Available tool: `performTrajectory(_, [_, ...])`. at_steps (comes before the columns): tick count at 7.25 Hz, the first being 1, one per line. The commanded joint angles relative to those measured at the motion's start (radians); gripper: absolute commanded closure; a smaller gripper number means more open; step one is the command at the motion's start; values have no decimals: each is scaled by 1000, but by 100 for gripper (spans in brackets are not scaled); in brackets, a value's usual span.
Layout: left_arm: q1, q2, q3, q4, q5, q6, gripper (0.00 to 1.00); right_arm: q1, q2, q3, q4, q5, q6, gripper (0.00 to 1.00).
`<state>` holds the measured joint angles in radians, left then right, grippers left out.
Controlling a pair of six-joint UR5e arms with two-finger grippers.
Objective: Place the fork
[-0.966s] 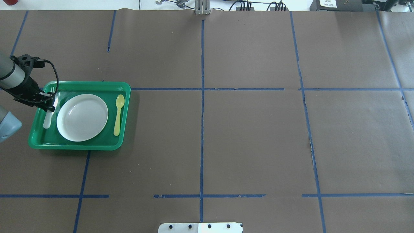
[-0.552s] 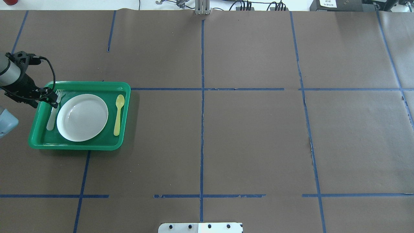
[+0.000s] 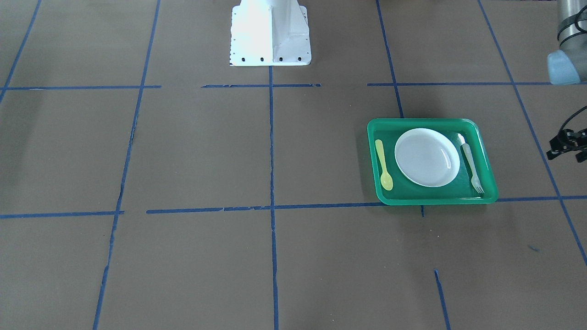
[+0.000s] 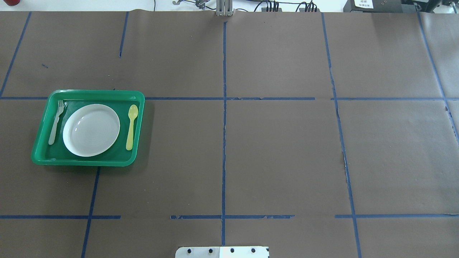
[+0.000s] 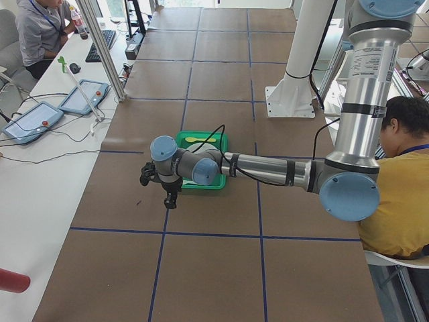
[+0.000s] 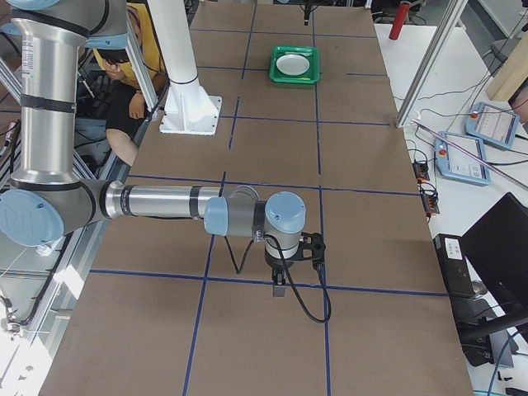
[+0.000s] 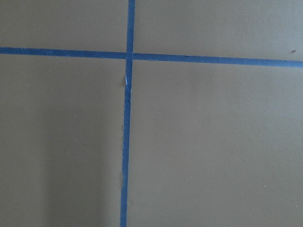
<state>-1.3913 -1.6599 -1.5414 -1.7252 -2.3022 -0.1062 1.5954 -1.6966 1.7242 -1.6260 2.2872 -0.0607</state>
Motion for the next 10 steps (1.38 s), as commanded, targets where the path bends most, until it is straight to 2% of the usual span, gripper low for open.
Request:
performTrajectory(1, [-226,3,23,194,1,352,24,0,0,0,0,0,-1,0])
performTrajectory(3, [-293,-3,53,225,1,411,20,0,0,0,0,0,-1,0])
performTrajectory(5, [-293,-3,52,236,-5,402,1,0,0,0,0,0,1,0])
performTrajectory(6, [-295,9,47,240,-34,402,0,0,0,0,0,0,1,0])
performTrajectory(9, [-295,31,49,226,-37,405,0,0,0,0,0,0,-1,0])
performTrajectory(10, [-295,67,40,225,-37,413,0,0,0,0,0,0,-1,0])
